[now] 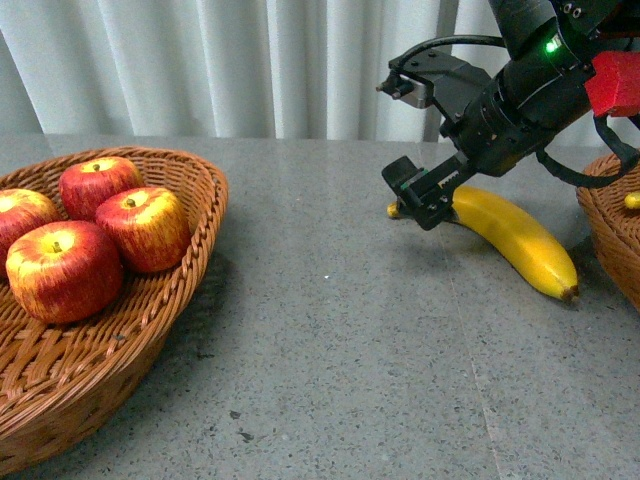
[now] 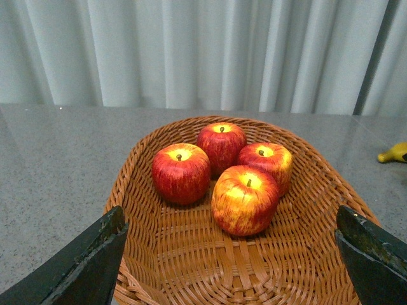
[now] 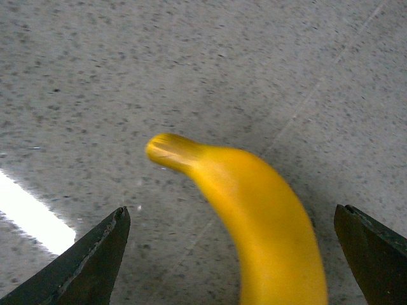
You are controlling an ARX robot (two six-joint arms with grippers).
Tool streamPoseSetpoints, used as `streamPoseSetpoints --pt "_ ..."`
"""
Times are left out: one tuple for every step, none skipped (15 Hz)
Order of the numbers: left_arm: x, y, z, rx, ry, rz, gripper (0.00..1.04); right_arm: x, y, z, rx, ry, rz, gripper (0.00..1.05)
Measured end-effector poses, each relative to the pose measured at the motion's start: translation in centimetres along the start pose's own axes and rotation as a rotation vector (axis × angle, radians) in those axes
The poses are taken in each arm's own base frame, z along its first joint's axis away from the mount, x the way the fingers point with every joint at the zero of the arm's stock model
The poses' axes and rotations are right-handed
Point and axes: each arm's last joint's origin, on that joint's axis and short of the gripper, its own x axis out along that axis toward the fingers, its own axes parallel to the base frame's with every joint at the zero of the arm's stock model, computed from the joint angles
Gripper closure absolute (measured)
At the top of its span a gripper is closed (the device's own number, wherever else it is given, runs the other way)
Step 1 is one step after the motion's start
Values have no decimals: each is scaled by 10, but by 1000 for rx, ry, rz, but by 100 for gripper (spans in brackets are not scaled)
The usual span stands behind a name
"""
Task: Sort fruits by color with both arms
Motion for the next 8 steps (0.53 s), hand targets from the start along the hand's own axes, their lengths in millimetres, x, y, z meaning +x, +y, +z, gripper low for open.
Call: streamPoseSetpoints --pt "0 0 0 0 0 0 7 2 -9 -1 10 7 -21 7" --pt "0 0 0 0 0 -1 7 3 -13 -2 13 14 -32 7" --pt "0 0 0 0 0 0 7 6 -18 -5 15 29 -41 7" --pt "0 0 0 0 0 0 7 10 -21 -9 9 54 -50 7" --pt "0 0 0 0 0 0 7 13 -22 -13 2 75 -47 7" --pt "0 0 0 0 0 0 7 16 -22 -16 -11 89 -43 7" --pt "0 0 0 0 0 0 7 17 -23 -18 -23 95 -48 7" --pt "0 0 0 0 0 0 7 17 -23 -19 -25 95 -48 7"
